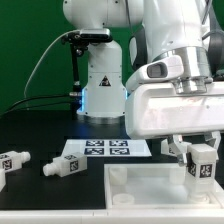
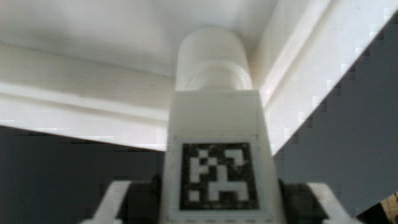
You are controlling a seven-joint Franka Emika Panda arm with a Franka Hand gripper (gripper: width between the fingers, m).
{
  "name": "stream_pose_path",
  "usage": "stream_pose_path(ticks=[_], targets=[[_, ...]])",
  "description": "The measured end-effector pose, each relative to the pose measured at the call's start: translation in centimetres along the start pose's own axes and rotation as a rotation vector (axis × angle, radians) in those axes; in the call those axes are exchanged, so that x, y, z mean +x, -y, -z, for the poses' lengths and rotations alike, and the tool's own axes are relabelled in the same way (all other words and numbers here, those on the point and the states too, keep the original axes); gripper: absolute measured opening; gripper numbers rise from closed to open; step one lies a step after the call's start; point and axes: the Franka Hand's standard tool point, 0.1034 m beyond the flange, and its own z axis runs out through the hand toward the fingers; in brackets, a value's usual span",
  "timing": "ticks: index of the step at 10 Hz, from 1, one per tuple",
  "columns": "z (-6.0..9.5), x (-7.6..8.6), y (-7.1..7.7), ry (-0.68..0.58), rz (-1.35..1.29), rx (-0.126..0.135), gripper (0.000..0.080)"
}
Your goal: Assemble square table
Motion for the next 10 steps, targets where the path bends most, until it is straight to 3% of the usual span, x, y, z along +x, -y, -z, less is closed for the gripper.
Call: stream_pose_path(ticks=[9, 10], targets=[[-0.93, -0.18, 0.51, -0.029, -0.007, -0.003, 0.0287], [-0.94, -0.18, 0.51, -0.029, -0.007, -0.003, 0.0380]])
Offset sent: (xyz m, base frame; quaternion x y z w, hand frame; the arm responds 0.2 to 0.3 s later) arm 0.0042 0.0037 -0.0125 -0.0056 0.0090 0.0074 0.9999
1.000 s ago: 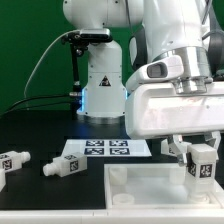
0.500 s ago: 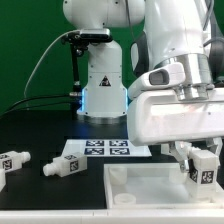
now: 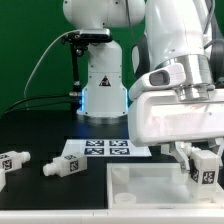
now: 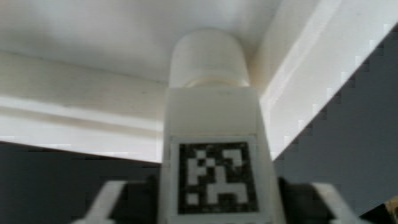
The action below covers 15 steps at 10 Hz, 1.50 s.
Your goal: Assemble square table
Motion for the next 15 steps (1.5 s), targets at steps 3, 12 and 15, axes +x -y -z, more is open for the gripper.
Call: stream_pose_path(ticks=[3, 12, 15], targets=[[0.0, 0.0, 0.0, 0.000, 0.002, 0.000, 0.0621], [0.8, 4.5, -0.4, 0.491, -0.048, 0.090, 0.0649], [0.3, 4.8, -0.5, 0.424, -0.049, 0.078, 0.0552]])
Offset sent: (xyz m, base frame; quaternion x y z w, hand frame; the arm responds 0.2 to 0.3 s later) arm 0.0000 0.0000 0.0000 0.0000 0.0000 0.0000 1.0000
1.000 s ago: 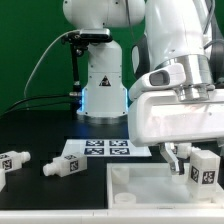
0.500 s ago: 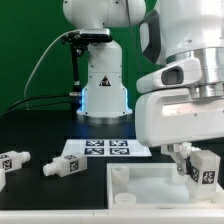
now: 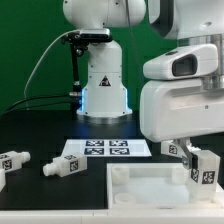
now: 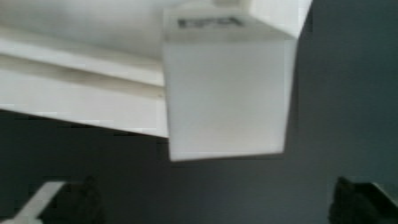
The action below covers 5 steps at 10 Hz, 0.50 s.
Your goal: Assemble square table
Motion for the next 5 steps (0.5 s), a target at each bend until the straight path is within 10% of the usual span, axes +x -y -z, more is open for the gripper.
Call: stream_pose_path(ticks=[1, 3, 5], targets=[[-0.02, 0.02, -0.01, -0.001, 0.000, 0.000, 0.0552], [-0.13, -0.04, -0.02, 0.001, 0.000, 0.000, 0.0175], [-0.18, -0.08, -0.02, 0.002, 0.000, 0.000, 0.0061]])
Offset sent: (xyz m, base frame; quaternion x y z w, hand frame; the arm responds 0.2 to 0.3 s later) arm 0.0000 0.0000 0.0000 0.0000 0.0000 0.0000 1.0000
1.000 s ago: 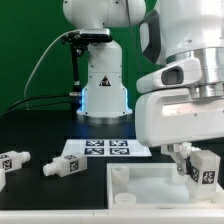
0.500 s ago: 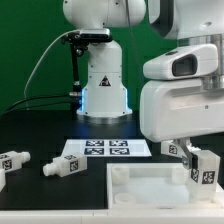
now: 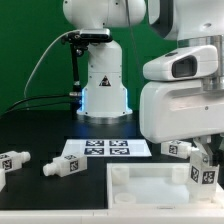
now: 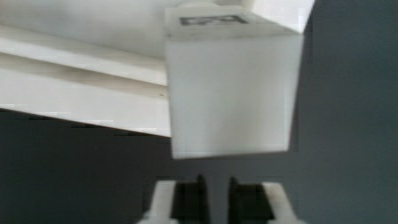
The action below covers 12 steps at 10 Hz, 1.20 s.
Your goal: Assemble square table
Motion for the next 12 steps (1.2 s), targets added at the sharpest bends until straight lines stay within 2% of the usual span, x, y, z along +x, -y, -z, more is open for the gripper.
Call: stream_pose_path(ticks=[1, 2, 3, 4, 6, 7, 8, 9, 10, 11, 12], targets=[[0.0, 0.0, 0.0, 0.001, -0.001, 0.000, 0.0011], [0.3, -0.9, 0.6, 0.062, -0.065, 0.000, 0.0004], [0.9, -1.0, 0.9, 0.101, -0.093, -0.005, 0.0004], [2.1, -0.1, 0.7, 0.115, -0.115, -0.017, 0.0001], [2.0, -0.1, 0.6, 0.117, -0.125, -0.017, 0.0001], [2.0, 0.0, 0.6, 0.108, -0.125, -0.017, 0.0082], [2.0, 0.1, 0.6, 0.105, -0.125, -0.017, 0.0264], [1.9, 0.1, 0.6, 0.106, -0.126, -0.017, 0.0400], [1.9, 0.1, 0.6, 0.107, -0.125, -0.017, 0.0400], [1.9, 0.1, 0.5, 0.106, -0.126, -0.018, 0.0584], [1.9, 0.1, 0.5, 0.102, -0.126, -0.018, 0.0584]])
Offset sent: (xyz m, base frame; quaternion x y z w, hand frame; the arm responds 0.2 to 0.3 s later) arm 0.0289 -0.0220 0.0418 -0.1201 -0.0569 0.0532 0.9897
